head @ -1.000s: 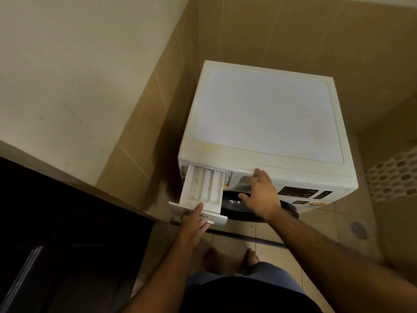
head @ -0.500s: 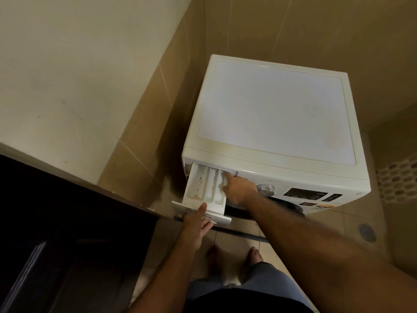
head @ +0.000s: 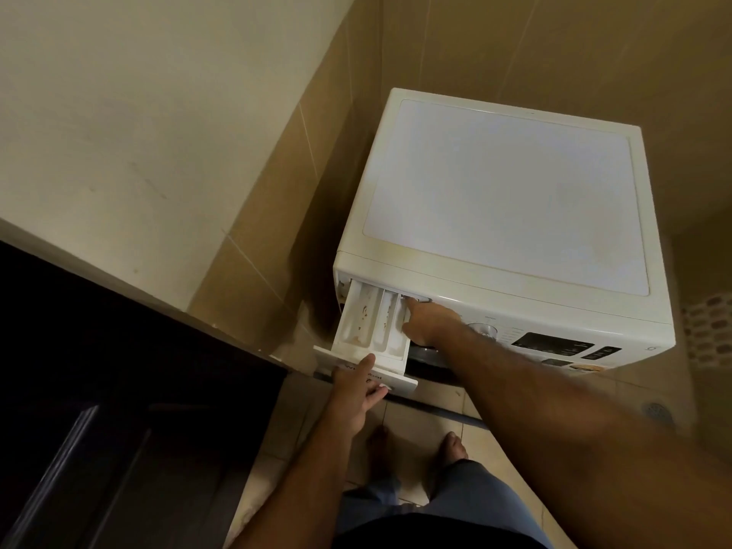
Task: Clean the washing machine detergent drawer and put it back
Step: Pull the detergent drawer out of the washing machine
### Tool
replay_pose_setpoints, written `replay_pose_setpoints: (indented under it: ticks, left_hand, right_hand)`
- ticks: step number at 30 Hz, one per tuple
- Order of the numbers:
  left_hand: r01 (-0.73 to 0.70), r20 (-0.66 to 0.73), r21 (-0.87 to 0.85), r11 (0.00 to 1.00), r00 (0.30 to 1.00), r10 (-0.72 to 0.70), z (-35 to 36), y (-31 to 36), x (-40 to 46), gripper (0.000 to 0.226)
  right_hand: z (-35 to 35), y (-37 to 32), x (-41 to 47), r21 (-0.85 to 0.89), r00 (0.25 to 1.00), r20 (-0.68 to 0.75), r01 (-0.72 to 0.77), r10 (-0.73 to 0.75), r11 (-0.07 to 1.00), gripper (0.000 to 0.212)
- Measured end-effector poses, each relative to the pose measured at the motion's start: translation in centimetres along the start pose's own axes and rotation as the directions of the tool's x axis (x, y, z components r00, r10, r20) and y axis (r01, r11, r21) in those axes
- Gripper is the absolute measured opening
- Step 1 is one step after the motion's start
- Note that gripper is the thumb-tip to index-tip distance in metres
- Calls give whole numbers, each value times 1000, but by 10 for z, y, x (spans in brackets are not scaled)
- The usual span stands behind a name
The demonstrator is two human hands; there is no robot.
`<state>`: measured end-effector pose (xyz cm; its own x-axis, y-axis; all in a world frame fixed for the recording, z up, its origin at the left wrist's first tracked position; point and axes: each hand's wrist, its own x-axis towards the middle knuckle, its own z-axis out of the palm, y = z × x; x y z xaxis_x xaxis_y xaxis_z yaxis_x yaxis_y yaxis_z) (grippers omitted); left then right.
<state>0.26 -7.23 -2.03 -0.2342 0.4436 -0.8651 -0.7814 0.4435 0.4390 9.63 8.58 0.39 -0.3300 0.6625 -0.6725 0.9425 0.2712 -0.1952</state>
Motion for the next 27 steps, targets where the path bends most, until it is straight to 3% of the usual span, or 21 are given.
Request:
replay_pose_setpoints:
  ticks: [10,17,27]
  left_hand:
    - [14,-24,-21,1000,1000,-15,-8,-4,-8,59]
    - [42,-7,-71,997,999,-42,-21,-11,-16,40]
    - [115,4,-88,989,993,-115,-59,-27,-29,38]
  right_hand:
    - [17,0,-13,2,1000,-10,25,-25,1000,72]
    - [47,-3,-37,287,989,-131,109,-73,952,85]
    - [77,-10,-63,588,993,-117,79,-11,805,101]
